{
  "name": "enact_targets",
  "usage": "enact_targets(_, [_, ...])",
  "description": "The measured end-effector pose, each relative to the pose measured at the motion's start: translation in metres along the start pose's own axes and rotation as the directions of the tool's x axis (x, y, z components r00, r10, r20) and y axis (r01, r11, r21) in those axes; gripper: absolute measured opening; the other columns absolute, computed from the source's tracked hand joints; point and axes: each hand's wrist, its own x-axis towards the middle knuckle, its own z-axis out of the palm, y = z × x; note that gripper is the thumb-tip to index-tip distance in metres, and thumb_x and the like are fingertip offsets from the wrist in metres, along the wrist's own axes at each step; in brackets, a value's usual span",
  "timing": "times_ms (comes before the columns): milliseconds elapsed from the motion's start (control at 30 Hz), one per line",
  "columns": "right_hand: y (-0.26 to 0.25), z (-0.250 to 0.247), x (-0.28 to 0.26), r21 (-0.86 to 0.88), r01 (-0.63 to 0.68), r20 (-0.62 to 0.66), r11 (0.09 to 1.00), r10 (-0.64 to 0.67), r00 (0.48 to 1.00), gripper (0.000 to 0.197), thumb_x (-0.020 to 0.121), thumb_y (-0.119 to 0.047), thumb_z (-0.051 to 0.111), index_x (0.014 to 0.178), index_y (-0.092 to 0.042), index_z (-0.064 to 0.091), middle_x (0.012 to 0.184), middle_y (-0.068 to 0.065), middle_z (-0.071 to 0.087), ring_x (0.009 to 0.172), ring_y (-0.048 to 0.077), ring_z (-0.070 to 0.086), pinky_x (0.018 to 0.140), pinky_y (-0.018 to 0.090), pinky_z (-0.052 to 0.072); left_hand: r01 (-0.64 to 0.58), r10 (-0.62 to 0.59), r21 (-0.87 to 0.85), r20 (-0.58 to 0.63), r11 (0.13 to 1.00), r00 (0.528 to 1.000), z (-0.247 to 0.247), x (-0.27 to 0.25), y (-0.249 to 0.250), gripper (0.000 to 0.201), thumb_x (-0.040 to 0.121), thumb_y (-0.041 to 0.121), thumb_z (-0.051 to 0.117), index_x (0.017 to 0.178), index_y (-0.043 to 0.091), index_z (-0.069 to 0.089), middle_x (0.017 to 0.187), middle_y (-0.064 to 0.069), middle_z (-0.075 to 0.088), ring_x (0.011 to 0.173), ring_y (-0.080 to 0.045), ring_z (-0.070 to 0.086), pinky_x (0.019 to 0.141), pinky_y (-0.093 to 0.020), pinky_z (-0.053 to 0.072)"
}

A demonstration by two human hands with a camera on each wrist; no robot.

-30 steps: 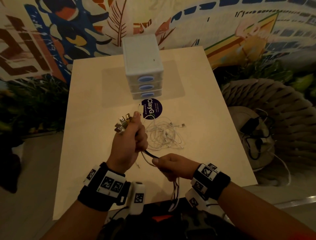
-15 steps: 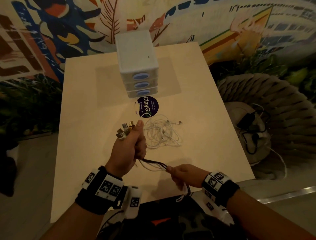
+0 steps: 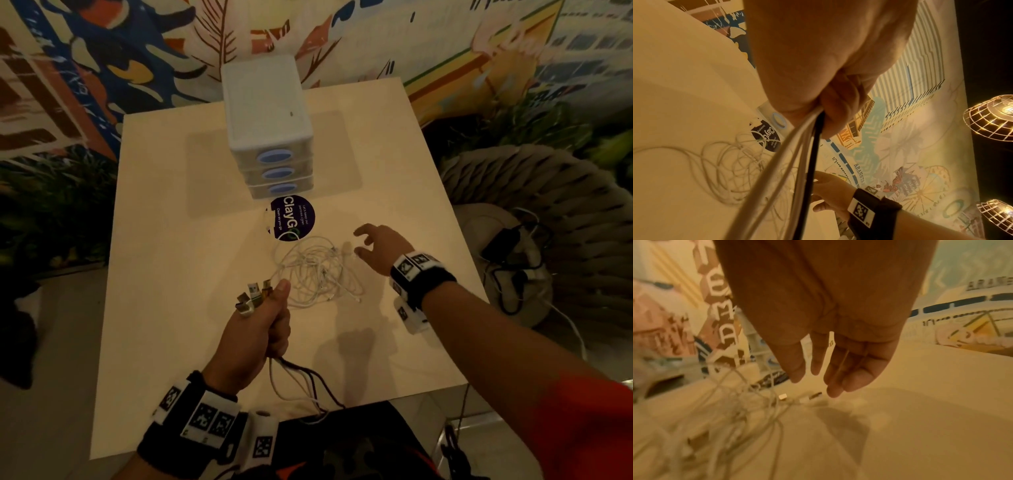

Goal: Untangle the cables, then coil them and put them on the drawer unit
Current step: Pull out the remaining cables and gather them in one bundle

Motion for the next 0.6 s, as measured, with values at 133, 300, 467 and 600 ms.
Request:
enact_targets(133, [-0.003,0.011,0.017,-0.147,-0.021,0.101,0.989,0.036,0.994,0.037,0.094,-0.041,0.066,0.126,-0.024,0.059,0.126,0.010,0.055,0.114,0.032,0.059,0.091,0.036,0.046,0.013,-0.013,0.003,-0.031,1.000,0.999,-0.003,0.006,0.000,0.048,0.092,0.038,0.057,0.072,0.019,0.018,0.055,0.001,0.015,0.046,-0.012,0.011,0.046,-0.027,0.013])
enact_targets(300, [-0.003,0.003,0.016,-0.137,0.011,0.130,0.991,0.007,0.992,0.035,0.097,-0.039,0.064,0.123,-0.016,0.064,0.126,0.009,0.063,0.117,0.029,0.058,0.094,0.034,0.045,0.006,-0.007,-0.010,-0.073,1.000,0.997,-0.004,0.012,0.000,0.042,0.093,0.037,0.057,0.066,0.023,0.028,0.055,0.003,0.016,0.046,-0.012,0.010,0.049,-0.031,0.010])
enact_targets(467, [0.010,-0.014,-0.004,0.123,0.027,0.016,0.992,-0.030,0.999,0.026,0.099,-0.039,0.061,0.108,-0.017,0.072,0.107,0.004,0.071,0.099,0.023,0.063,0.081,0.030,0.045,0.004,-0.008,-0.034,-0.111,0.999,0.994,-0.005,0.020,0.000,0.041,0.092,0.037,0.057,0.066,0.023,0.029,0.054,0.004,0.018,0.045,-0.010,0.012,0.047,-0.030,0.010])
enact_targets(600, [0.018,-0.024,-0.020,0.191,0.103,-0.055,0.976,-0.094,0.994,0.021,0.101,-0.035,0.058,0.103,-0.019,0.072,0.095,-0.001,0.069,0.091,0.020,0.062,0.079,0.033,0.047,-0.005,0.002,-0.025,-0.121,1.000,0.993,-0.002,0.027,0.001,0.041,0.091,0.038,0.058,0.066,0.022,0.029,0.053,0.005,0.019,0.044,-0.010,0.013,0.046,-0.028,0.010])
